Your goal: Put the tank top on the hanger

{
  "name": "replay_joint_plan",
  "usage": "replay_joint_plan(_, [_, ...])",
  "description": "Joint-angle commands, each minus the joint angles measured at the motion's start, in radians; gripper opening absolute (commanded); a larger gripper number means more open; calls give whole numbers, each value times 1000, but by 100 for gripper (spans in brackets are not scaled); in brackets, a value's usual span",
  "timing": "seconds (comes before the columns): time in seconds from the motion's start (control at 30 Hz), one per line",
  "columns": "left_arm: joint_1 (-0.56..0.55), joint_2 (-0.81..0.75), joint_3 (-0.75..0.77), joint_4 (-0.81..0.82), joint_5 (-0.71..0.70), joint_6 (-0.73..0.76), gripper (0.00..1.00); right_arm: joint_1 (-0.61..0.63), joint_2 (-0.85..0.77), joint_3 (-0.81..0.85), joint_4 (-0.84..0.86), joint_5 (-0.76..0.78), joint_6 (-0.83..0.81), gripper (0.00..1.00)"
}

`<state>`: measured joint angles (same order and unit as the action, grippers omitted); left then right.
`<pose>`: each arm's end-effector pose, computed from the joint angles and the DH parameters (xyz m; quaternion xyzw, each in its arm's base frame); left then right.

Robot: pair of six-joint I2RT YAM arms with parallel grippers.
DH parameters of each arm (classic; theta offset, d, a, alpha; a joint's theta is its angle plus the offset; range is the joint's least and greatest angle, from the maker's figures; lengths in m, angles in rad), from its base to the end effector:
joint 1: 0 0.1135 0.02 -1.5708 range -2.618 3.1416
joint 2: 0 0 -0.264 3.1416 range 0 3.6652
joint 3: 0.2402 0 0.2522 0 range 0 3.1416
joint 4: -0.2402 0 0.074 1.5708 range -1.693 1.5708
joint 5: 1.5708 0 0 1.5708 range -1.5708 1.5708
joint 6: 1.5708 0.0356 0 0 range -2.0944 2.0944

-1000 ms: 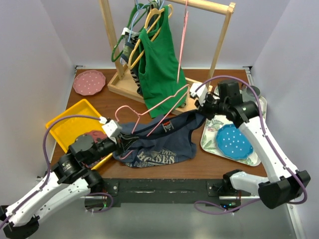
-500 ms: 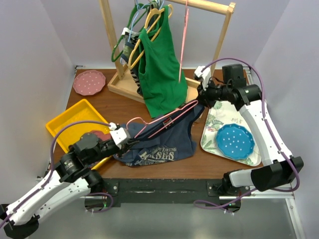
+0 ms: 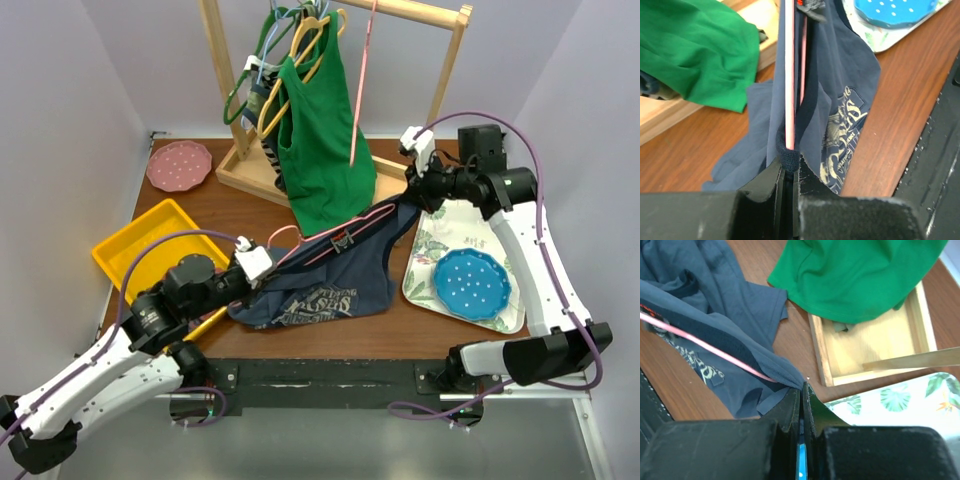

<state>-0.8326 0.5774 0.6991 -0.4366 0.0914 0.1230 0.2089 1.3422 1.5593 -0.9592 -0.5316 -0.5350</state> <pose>0.0910 -0.1048 0.3130 0.3956 0.7055 -0.2385 0.5375 0.2541 0.0723 0.4112 -0.4195 0.7844 0.1742 0.4223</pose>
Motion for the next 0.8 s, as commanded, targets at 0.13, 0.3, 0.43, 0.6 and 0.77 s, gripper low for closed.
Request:
replay_joint_plan(0.13, [0,81,120,-54,-87,12,0,-17,44,191,-130,82,-148,0])
replay_joint_plan(0.3, [-2,148,175,-102,-113,33,0,-17,86,260,-219,33,-194,0])
replay_joint_plan(0.43, [0,174,200,-103,-119,47,0,-19,109,294,-295,-27,-261,0])
replay_joint_plan(0.6, [0,200,191,-47,72,90,0,-14,155,320,-409,-213,-376,0])
replay_joint_plan(0.77, [0,294,214,-11,156,84,0,20,203,377,-515,-333,-413,0])
